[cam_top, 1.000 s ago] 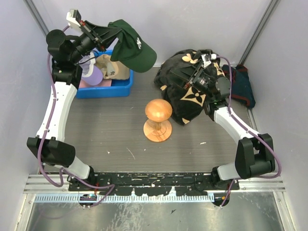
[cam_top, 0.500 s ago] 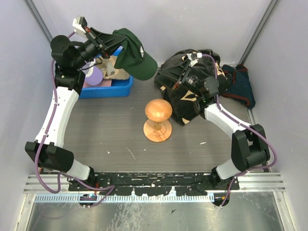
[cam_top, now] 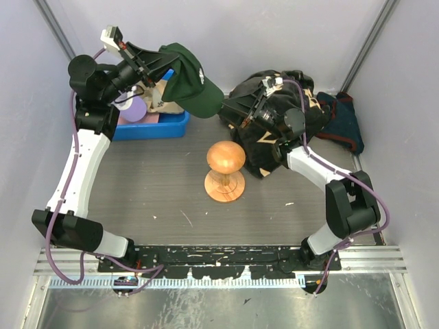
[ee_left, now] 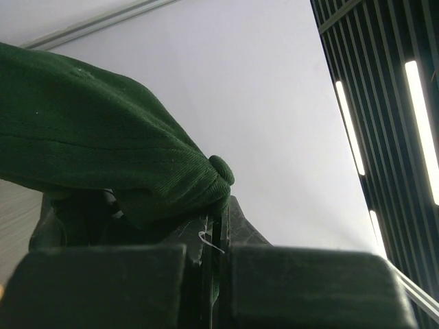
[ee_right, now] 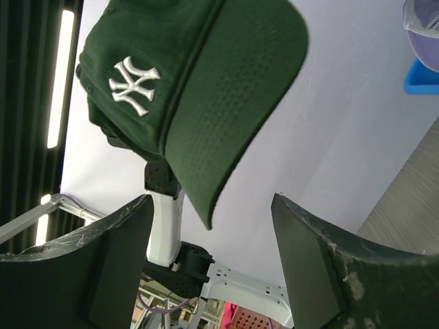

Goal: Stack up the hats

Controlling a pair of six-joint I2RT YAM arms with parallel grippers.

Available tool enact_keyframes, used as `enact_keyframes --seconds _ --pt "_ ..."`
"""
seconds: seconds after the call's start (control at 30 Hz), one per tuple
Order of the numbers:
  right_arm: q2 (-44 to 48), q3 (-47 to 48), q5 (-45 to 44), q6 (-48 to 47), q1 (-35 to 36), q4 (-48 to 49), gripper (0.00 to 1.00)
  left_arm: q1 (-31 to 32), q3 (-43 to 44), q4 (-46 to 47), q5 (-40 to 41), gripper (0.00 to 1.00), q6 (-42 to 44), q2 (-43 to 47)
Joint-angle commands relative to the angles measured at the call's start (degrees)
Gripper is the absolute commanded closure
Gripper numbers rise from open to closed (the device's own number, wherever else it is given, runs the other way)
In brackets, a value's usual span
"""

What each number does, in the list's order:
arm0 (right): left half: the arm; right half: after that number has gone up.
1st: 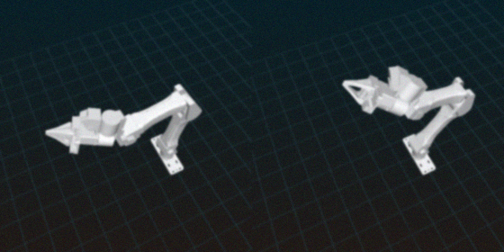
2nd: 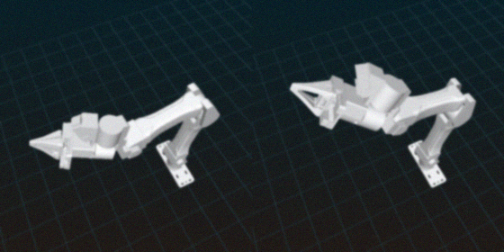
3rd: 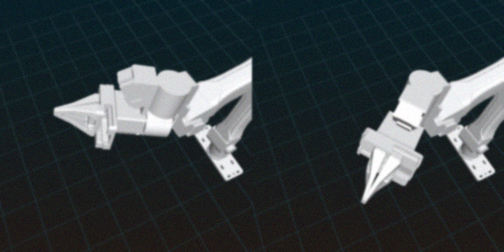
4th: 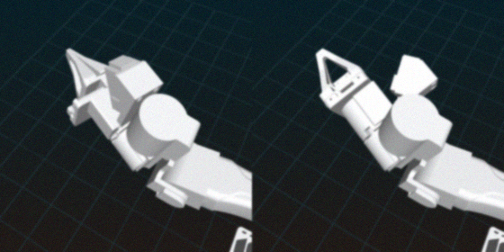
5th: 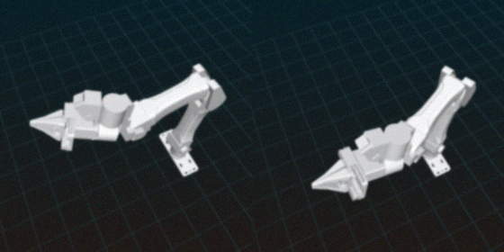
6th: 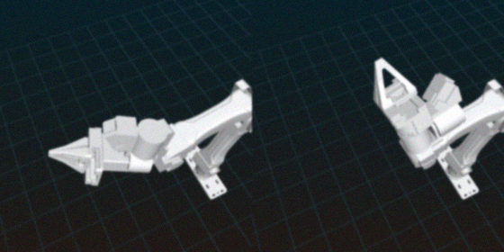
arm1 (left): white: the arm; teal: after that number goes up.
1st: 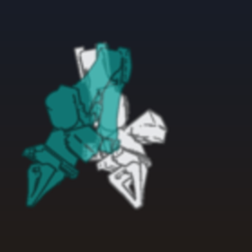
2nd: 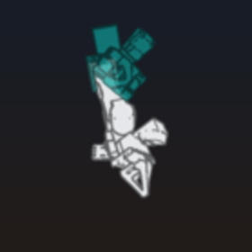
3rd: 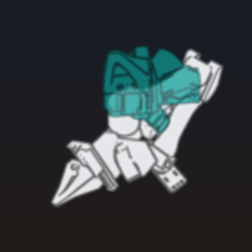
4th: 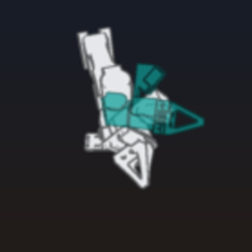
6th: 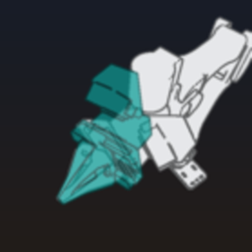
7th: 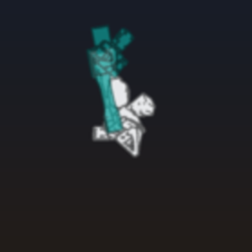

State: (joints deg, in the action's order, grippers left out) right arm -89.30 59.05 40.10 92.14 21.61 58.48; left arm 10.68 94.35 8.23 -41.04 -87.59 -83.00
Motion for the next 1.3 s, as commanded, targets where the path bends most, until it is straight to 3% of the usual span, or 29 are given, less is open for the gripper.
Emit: enact_keyframes --seconds 0.0,0.33,0.4,0.5,0.53,0.67,0.87,1.0,1.13,1.27 --pt "-0.84 2.14 -1.83 -1.67 0.36 2.41 0.25 0.22 -0.93 3.08 -0.38 1.00 -1.11 2.55" --pt "-4.53 9.08 -3.50 -1.43 2.04 0.97 0.29 0.21 -5.71 3.83 -0.83 1.00 -0.99 4.02" --pt "-5.48 10.31 -3.57 -0.74 2.72 1.04 0.45 0.16 -7.21 4.36 -0.88 1.00 -0.93 4.57" --pt "-6.50 11.70 -2.73 0.27 3.53 1.17 0.97 0.18 -8.90 3.54 -1.01 1.00 0.67 5.03" --pt "-6.58 11.74 -2.29 0.69 3.55 1.08 0.99 0.17 -9.25 2.72 -1.11 1.00 1.71 5.12" --pt "-5.03 11.94 0.68 -1.16 3.51 -5.42 1.00 -0.56 -9.45 -7.25 -0.74 0.97 11.28 6.41" --pt "-0.34 12.24 6.62 -7.77 2.59 -22.49 1.00 -3.82 -10.42 -28.31 9.50 0.52 28.85 12.98" --pt "3.18 10.92 10.23 -9.03 -0.14 -29.52 1.00 -5.85 -11.87 -38.78 18.38 0.31 36.01 16.72" --pt "5.17 12.08 13.48 -15.05 -3.31 -45.33 1.00 -6.19 -13.80 -46.20 28.97 0.21 40.28 19.40" --pt "6.64 11.15 15.26 -19.53 -5.32 -55.21 1.00 -6.19 -15.35 -48.17 31.04 0.18 42.24 18.99"
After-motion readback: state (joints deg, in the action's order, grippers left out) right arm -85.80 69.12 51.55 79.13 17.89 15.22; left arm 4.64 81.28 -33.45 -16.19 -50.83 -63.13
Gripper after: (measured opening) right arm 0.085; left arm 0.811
